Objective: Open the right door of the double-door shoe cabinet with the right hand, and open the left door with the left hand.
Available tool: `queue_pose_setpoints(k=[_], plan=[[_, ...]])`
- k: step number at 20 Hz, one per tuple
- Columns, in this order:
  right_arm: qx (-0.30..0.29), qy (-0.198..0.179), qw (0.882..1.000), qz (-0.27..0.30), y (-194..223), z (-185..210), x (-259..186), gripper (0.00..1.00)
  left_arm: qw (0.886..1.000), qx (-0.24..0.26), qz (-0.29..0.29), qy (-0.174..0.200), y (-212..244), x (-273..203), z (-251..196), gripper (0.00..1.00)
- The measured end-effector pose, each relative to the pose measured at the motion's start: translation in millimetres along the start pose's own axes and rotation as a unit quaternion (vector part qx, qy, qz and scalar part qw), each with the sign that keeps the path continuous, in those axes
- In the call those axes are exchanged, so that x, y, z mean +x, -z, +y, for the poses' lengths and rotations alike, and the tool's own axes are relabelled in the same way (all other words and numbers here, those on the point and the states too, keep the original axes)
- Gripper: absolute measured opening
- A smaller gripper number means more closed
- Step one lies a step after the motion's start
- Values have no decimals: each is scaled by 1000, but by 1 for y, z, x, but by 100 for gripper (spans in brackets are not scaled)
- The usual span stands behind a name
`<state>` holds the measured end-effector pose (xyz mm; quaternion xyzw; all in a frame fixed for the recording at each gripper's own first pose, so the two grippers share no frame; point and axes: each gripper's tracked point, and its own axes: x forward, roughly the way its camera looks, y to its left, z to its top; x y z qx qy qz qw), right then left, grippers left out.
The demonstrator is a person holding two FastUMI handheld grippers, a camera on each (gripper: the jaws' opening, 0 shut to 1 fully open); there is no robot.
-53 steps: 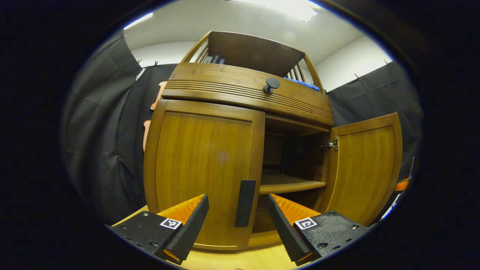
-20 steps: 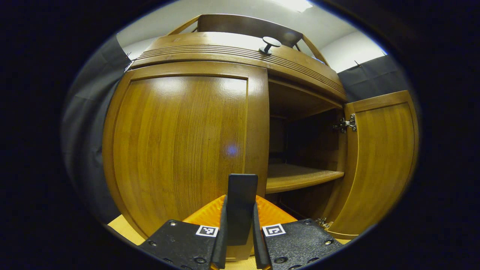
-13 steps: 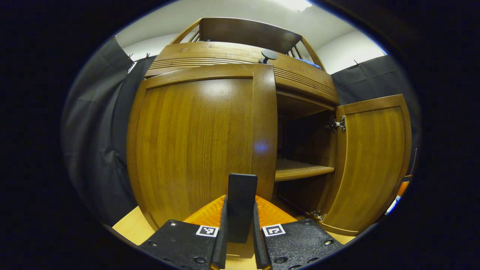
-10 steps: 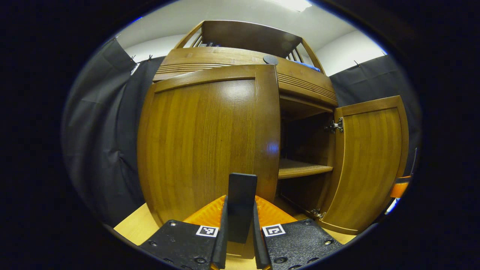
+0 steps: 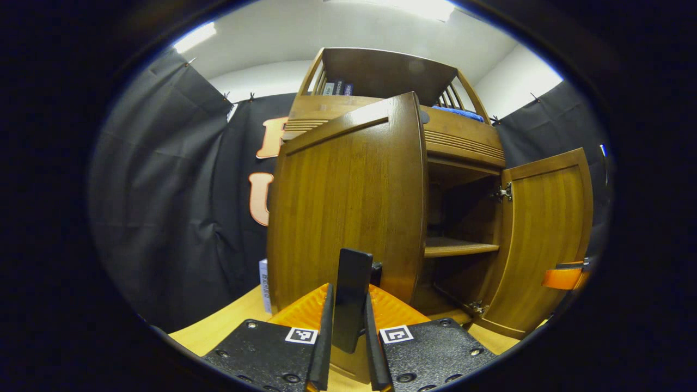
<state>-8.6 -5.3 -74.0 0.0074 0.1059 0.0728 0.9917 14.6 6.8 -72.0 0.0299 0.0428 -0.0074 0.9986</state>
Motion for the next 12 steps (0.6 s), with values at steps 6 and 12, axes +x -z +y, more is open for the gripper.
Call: queue_pose_setpoints(k=[6,12], plan=[[-6,-33,999,13,9,21,7,87,998,3,-12,-69,-4,-19,40,28],[-9,-55,998,15,13,38,16,90,994,15,-11,-108,-8,-31,69,39]])
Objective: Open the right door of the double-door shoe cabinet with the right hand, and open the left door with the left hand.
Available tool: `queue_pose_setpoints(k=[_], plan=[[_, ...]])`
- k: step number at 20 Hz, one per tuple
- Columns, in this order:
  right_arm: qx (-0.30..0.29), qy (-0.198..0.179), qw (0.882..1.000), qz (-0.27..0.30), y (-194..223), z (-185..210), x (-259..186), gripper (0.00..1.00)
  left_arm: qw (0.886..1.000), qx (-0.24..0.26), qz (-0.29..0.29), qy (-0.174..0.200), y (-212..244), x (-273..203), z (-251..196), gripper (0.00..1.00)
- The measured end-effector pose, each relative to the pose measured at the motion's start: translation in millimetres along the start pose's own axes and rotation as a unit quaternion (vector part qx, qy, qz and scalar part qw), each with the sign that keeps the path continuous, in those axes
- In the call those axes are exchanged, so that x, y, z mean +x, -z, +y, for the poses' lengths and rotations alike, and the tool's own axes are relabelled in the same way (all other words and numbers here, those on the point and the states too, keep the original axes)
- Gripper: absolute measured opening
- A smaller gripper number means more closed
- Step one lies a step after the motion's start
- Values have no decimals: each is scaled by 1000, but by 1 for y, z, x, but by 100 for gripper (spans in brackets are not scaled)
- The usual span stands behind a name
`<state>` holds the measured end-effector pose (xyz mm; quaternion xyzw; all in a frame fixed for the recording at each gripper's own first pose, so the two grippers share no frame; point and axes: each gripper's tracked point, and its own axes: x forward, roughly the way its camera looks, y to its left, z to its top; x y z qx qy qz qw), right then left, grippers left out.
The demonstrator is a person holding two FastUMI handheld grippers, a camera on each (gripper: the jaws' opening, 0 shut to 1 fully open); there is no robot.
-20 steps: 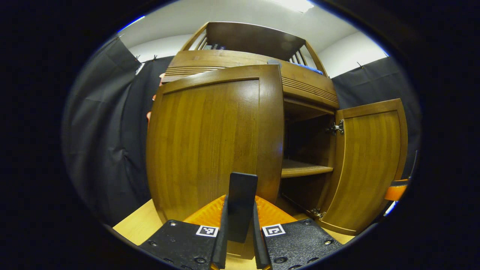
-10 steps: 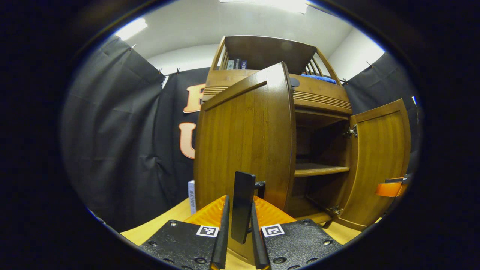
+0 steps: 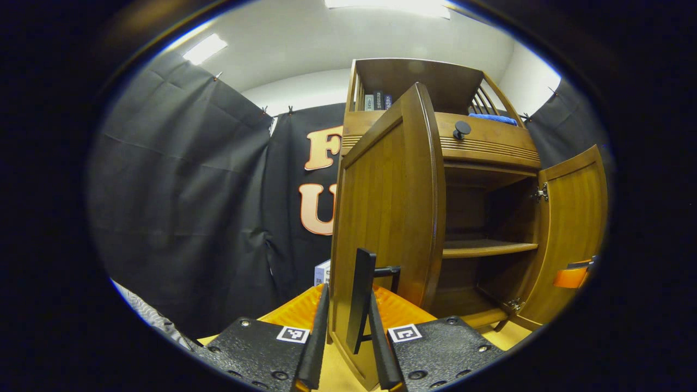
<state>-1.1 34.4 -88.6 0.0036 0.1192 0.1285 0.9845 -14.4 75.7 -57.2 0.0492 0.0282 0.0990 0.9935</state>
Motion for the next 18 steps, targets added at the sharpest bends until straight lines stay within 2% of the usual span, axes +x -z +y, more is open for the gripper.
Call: queue_pose_setpoints(k=[3,4,5,7,9,11,13,14,15,16,18], plan=[[1,-11,1000,-2,0,8,5,100,999,1,1,-33,-1,-2,25,42],[-1,-14,1000,-2,1,9,5,100,999,-2,1,-35,-1,-3,29,41],[-2,-15,1000,-1,1,10,6,87,1000,-3,-5,-26,-3,-4,29,37],[-3,-14,1000,3,4,8,8,87,1000,13,-17,-6,-4,1,31,29],[0,-14,1000,4,4,7,8,87,1000,12,-20,17,-4,7,38,29],[2,-12,1000,4,4,6,8,92,999,5,-18,37,-3,9,49,30],[7,-11,1000,5,5,4,7,96,998,-4,-20,53,-4,10,69,38],[11,-13,1000,5,6,5,7,98,998,-11,-20,63,-3,11,74,33],[15,-15,1000,5,6,6,5,100,997,-14,-18,72,-4,13,78,39],[17,-15,1000,3,6,6,4,94,996,-16,-16,83,-3,14,80,33],[16,-9,1000,2,5,2,3,94,994,-25,-13,108,-3,18,89,34]])
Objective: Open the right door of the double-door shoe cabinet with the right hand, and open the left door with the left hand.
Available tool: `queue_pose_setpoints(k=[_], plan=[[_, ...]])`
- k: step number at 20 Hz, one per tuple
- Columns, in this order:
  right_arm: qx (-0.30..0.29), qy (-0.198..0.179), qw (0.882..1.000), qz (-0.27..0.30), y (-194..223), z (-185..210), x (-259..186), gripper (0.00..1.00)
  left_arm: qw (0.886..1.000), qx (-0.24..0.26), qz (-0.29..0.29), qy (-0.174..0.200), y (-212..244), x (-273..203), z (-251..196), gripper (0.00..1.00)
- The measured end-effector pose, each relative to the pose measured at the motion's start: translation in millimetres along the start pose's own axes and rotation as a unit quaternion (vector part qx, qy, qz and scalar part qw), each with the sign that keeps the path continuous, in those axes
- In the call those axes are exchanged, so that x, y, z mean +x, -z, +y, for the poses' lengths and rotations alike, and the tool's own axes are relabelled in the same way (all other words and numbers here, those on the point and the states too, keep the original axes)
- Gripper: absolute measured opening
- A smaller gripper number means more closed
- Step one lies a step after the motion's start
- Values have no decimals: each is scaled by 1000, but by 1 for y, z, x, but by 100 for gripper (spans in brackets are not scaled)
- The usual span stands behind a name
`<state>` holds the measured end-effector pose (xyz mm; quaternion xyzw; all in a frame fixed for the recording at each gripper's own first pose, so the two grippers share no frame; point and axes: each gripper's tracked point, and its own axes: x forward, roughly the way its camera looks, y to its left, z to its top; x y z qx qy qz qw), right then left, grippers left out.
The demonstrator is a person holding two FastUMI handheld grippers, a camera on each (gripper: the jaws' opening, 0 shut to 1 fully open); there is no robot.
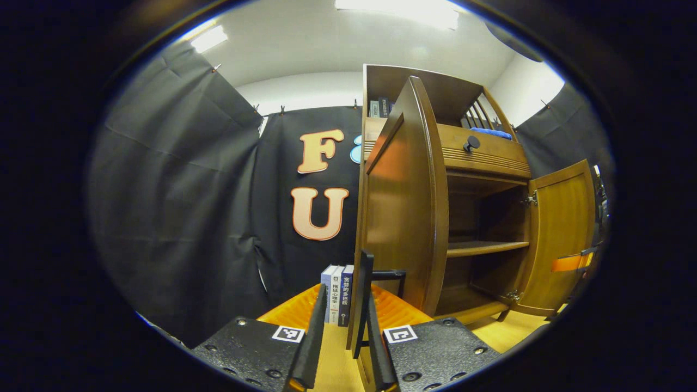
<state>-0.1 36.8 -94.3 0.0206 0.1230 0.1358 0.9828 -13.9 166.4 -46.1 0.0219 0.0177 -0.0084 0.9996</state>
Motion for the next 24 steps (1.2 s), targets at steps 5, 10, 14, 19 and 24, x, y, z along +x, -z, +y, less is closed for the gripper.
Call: queue_pose_setpoints(k=[5,10,14,19,24], plan=[[11,1,1000,3,-2,-6,-4,92,999,-25,9,41,2,4,24,54],[10,-5,1000,4,-3,-2,-5,94,994,-78,20,73,4,8,34,53],[7,-14,1000,4,0,5,-2,94,996,-40,30,69,3,-4,29,54],[-6,-24,999,21,11,11,6,94,998,-37,30,36,-14,-45,34,46],[-13,-55,998,40,22,29,17,94,998,-48,-16,34,-54,-72,-1,46]])
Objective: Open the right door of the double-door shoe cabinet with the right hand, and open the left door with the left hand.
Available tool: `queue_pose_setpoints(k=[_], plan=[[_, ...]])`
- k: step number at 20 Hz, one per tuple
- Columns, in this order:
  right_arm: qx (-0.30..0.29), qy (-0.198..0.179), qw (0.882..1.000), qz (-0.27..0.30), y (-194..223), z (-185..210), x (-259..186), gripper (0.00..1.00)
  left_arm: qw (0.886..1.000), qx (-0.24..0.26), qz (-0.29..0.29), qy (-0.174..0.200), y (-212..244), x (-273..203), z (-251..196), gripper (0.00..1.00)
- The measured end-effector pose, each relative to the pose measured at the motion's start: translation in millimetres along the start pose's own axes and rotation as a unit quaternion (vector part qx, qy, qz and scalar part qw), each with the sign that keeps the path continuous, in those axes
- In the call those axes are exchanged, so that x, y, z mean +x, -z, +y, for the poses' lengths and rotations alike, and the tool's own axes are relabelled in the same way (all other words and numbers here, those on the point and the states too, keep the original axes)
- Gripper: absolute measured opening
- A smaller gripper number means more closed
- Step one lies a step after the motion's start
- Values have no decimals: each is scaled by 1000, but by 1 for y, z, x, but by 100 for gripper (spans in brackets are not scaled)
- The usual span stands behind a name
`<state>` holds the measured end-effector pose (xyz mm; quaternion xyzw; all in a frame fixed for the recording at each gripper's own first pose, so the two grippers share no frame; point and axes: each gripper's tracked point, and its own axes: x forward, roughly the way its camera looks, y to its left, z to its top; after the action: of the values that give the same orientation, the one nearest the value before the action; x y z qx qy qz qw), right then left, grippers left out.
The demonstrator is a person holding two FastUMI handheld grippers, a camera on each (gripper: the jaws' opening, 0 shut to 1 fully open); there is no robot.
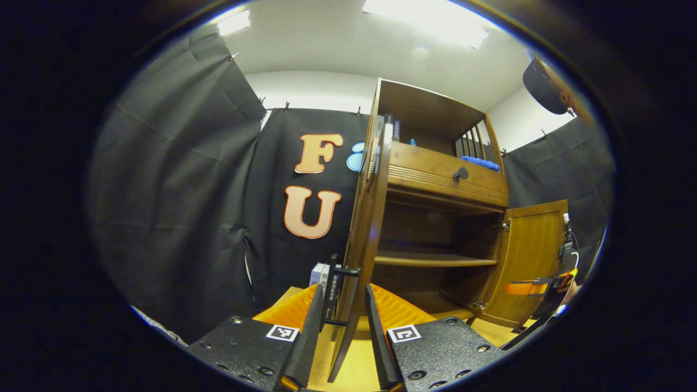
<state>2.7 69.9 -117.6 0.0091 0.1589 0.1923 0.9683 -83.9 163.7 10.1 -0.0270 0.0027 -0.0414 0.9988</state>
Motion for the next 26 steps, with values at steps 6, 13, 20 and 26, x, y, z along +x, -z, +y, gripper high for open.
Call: queue_pose_setpoints(k=[6,13,20,26], plan=[[-2,-18,1000,-12,-5,18,10,87,999,21,-30,11,-27,20,-52,39],[-18,21,999,-33,-17,-2,-4,94,998,-10,-34,46,-10,67,-126,42],[-33,59,996,-50,-27,-21,-20,93,998,-29,47,8,72,109,-150,55],[-30,77,995,-57,-32,-28,-27,94,997,-51,65,-6,89,118,-147,87]])
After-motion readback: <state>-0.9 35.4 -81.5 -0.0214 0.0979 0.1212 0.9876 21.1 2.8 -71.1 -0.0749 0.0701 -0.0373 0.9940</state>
